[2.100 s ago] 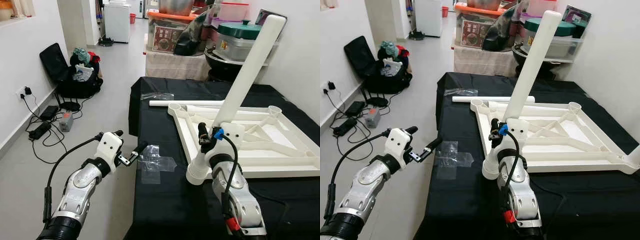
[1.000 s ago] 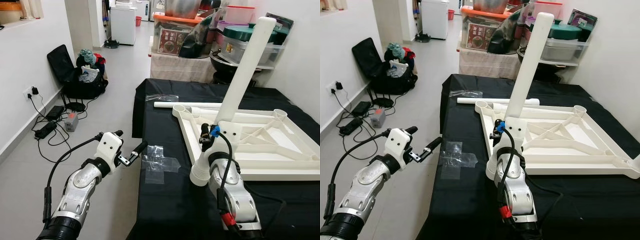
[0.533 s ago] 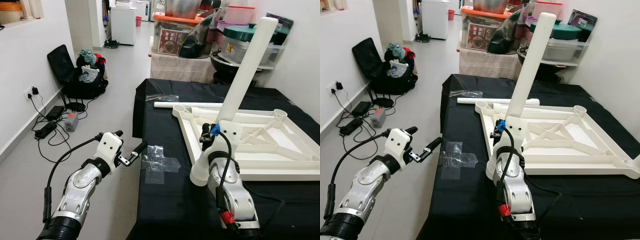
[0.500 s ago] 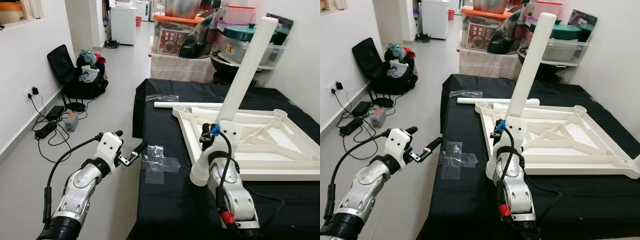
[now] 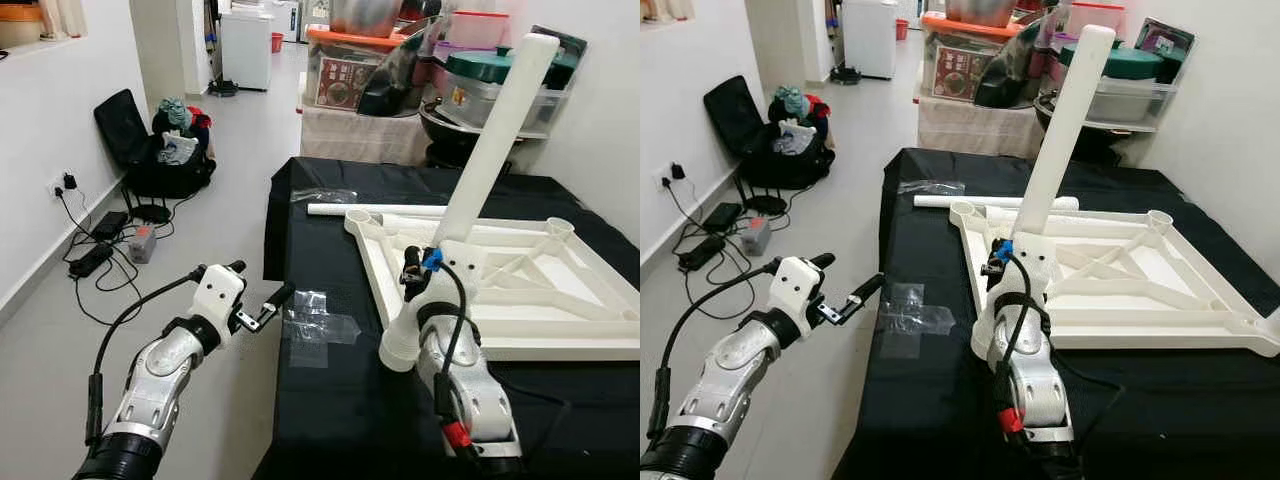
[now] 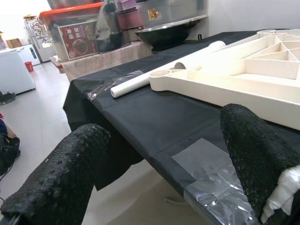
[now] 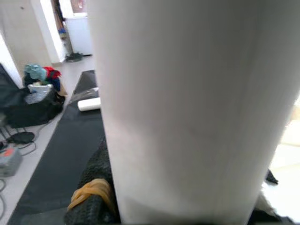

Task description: Building children table

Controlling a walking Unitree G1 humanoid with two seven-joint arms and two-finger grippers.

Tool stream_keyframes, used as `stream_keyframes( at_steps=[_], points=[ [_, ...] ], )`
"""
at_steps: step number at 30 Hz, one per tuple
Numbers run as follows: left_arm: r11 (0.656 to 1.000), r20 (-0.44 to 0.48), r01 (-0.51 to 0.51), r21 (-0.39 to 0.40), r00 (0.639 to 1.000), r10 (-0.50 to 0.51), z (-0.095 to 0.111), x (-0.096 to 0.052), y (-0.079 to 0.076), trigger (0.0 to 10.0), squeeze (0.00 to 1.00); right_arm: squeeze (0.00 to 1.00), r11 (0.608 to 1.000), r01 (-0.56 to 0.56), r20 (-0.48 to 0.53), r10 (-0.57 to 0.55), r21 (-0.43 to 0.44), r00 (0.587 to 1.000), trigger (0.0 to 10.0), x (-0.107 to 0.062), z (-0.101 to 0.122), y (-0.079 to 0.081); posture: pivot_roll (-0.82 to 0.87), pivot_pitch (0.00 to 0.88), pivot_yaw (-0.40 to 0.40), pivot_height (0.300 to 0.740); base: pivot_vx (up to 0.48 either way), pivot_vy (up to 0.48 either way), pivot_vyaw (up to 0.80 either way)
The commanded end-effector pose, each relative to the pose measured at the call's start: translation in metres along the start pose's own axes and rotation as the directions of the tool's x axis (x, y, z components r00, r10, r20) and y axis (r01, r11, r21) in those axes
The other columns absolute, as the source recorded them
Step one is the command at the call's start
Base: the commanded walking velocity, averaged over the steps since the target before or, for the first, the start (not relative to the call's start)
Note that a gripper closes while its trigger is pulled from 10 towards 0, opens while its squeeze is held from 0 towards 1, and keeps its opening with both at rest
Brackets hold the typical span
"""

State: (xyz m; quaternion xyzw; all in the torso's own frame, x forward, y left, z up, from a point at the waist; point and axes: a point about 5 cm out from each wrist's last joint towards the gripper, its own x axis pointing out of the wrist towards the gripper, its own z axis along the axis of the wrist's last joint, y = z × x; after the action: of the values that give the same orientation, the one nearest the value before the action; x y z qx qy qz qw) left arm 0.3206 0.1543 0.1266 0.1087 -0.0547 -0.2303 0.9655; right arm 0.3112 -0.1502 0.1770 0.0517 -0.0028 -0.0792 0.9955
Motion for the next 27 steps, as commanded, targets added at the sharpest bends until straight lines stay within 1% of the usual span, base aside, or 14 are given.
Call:
stream_keyframes(
  at_steps=[1, 2, 5, 6, 8, 9, 11, 18, 19, 22, 23, 25, 26, 27],
  points=[
    [1.000, -0.014, 0.011, 0.008, 1.000, -0.011, -0.003, 0.001, 0.000, 10.0, 0.00, 0.00, 0.997, -0.052, 0.018, 0.051, 0.057, 0.999, 10.0, 0.006, 0.020, -0.009, 0.03, 0.000, -0.064, 0.740, 0.000, 0.000, 0.00],
    [1.000, -0.014, 0.011, 0.008, 1.000, -0.011, -0.003, 0.001, 0.000, 10.0, 0.00, 0.00, 0.988, -0.135, 0.099, 0.128, 0.069, 0.987, 10.0, 0.006, 0.046, -0.003, 0.03, 0.000, -0.064, 0.740, 0.000, 0.000, 0.00],
    [1.000, -0.014, 0.011, 0.008, 1.000, -0.011, -0.003, 0.001, 0.000, 10.0, 0.00, 0.00, 0.988, -0.135, 0.099, 0.128, 0.069, 0.987, 10.0, 0.006, 0.046, -0.003, 0.03, 0.000, -0.064, 0.740, 0.000, 0.000, 0.00],
    [1.000, -0.014, 0.012, 0.008, 1.000, -0.012, -0.003, 0.001, -0.001, 10.0, 0.00, 0.00, 0.978, -0.197, 0.156, 0.184, 0.074, 0.970, 10.0, 0.006, 0.066, 0.002, 0.03, 0.000, -0.064, 0.740, 0.000, 0.000, 0.00],
    [1.000, -0.014, 0.012, 0.008, 1.000, -0.012, -0.003, 0.001, -0.001, 10.0, 0.00, 0.00, 0.978, -0.197, 0.156, 0.184, 0.074, 0.970, 10.0, 0.006, 0.066, 0.002, 0.03, 0.000, -0.064, 0.740, 0.000, 0.000, 0.00],
    [1.000, -0.011, 0.014, 0.007, 1.000, -0.014, -0.002, 0.002, -0.001, 10.0, 0.00, 0.00, 0.966, -0.247, 0.196, 0.228, 0.076, 0.954, 10.0, 0.006, 0.078, 0.004, 0.03, 0.000, -0.066, 0.740, 0.000, 0.000, 0.00],
    [1.000, -0.007, 0.014, 0.007, 1.000, -0.014, -0.001, 0.003, -0.001, 10.0, 0.00, 0.00, 0.955, -0.283, 0.219, 0.259, 0.085, 0.941, 10.0, 0.009, 0.086, 0.002, 0.04, 0.000, -0.069, 0.740, 0.000, 0.000, 0.00],
    [0.999, 0.007, 0.040, -0.020, 0.999, -0.040, 0.002, 0.003, 0.000, 10.0, 0.00, 0.00, 0.940, -0.312, 0.231, 0.276, 0.136, 0.933, 10.0, 0.013, 0.088, 0.003, 0.04, 0.000, -0.066, 0.740, 0.000, 0.000, 0.00],
    [0.994, 0.014, 0.108, -0.029, 0.994, -0.107, 0.006, 0.003, -0.004, 10.0, 0.00, 0.00, 0.920, -0.351, 0.221, 0.311, 0.174, 0.924, 10.0, 0.015, 0.084, 0.013, 0.05, 0.000, -0.064, 0.740, 0.000, 0.000, 0.00],
    [0.987, 0.020, 0.157, -0.033, 0.987, -0.157, 0.008, 0.004, -0.007, 10.0, 0.00, 0.00, 0.903, -0.381, 0.211, 0.340, 0.200, 0.917, 10.0, 0.016, 0.082, 0.020, 0.05, 0.000, -0.064, 0.740, 0.000, 0.000, 0.00],
    [0.973, 0.024, 0.228, -0.037, 0.974, -0.227, 0.011, 0.004, -0.011, 10.0, 0.00, 0.00, 0.879, -0.426, 0.203, 0.387, 0.215, 0.900, 10.0, 0.015, 0.081, 0.034, 0.05, 0.000, -0.061, 0.740, 0.000, 0.000, 0.00],
    [0.973, 0.024, 0.228, -0.037, 0.974, -0.227, 0.011, 0.004, -0.011, 10.0, 0.00, 0.00, 0.879, -0.426, 0.203, 0.387, 0.215, 0.900, 10.0, 0.015, 0.081, 0.034, 0.05, 0.000, -0.061, 0.740, 0.000, 0.000, 0.00],
    [0.959, 0.028, 0.281, -0.039, 0.960, -0.280, 0.014, 0.004, -0.015, 10.0, 0.00, 0.00, 0.858, -0.463, 0.196, 0.426, 0.224, 0.883, 10.0, 0.014, 0.081, 0.045, 0.05, 0.000, -0.061, 0.740, 0.000, 0.000, 0.00],
    [0.959, 0.028, 0.281, -0.039, 0.960, -0.280, 0.014, 0.004, -0.015, 10.0, 0.00, 0.00, 0.858, -0.463, 0.196, 0.426, 0.224, 0.883, 10.0, 0.014, 0.081, 0.045, 0.05, 0.000, -0.061, 0.740, 0.000, 0.000, 0.00]
  ],
)
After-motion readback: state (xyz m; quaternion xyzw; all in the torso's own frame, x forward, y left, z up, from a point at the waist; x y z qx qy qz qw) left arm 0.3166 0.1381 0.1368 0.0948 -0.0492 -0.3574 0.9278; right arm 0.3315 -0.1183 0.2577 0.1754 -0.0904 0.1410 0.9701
